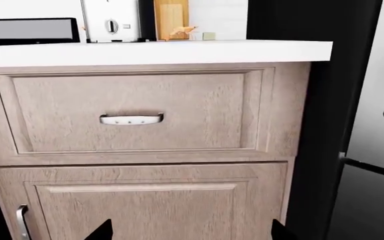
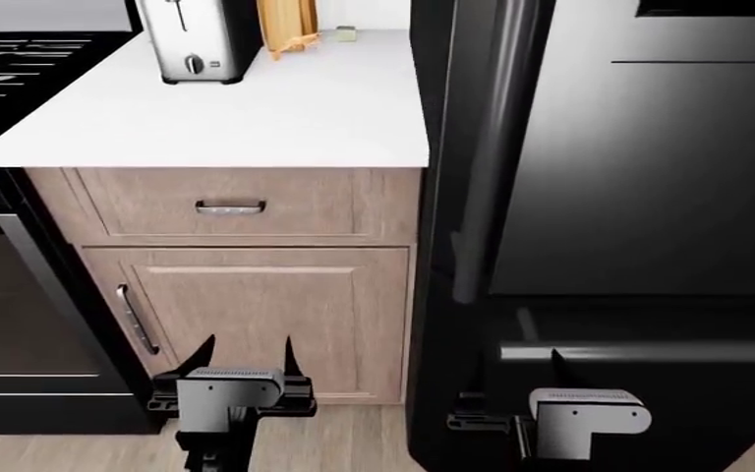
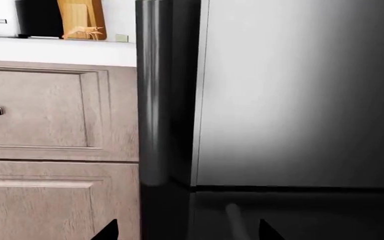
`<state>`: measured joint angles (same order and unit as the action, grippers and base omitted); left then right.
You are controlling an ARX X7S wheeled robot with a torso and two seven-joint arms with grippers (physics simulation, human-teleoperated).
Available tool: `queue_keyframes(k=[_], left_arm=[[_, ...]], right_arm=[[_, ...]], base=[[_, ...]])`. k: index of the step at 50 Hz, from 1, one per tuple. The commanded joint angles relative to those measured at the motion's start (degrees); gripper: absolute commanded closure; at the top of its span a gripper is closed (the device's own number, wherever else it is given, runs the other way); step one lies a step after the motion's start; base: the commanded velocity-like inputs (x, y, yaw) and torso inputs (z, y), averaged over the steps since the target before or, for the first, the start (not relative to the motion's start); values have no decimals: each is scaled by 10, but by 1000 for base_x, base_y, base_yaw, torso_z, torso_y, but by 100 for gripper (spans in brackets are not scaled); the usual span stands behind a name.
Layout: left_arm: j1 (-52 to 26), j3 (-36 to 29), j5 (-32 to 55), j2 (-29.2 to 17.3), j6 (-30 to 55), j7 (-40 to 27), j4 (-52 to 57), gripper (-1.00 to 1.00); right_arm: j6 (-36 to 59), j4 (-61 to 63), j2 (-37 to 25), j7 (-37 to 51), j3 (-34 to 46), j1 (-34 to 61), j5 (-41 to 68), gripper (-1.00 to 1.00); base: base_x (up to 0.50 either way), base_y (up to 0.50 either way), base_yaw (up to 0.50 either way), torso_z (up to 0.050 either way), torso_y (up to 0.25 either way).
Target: Open the fridge door
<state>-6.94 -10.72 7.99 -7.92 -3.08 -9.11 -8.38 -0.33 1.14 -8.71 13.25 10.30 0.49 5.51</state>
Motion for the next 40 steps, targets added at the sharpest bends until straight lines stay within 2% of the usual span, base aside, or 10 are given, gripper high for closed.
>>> queue_keyframes(k=[1, 21, 26, 40], left_arm=[[-3, -5, 4, -3, 0, -4, -2, -100], [-3, -13, 9, -9, -1, -11, -1, -100], [-2, -15, 10, -10, -2, -12, 0, -100], [-22, -19, 17, -12, -3, -12, -19, -100]], right_arm=[[3, -3, -3, 5, 5, 6, 2, -100], [-7, -4, -8, 10, 16, 10, 5, -100], [2, 34, -13, 21, 13, -7, 4, -100], [206, 190, -11, 44, 39, 57, 1, -100]], base=[[133, 0, 0, 0, 0], [51, 0, 0, 0, 0], [0, 0, 0, 0, 0], [0, 0, 0, 0, 0]])
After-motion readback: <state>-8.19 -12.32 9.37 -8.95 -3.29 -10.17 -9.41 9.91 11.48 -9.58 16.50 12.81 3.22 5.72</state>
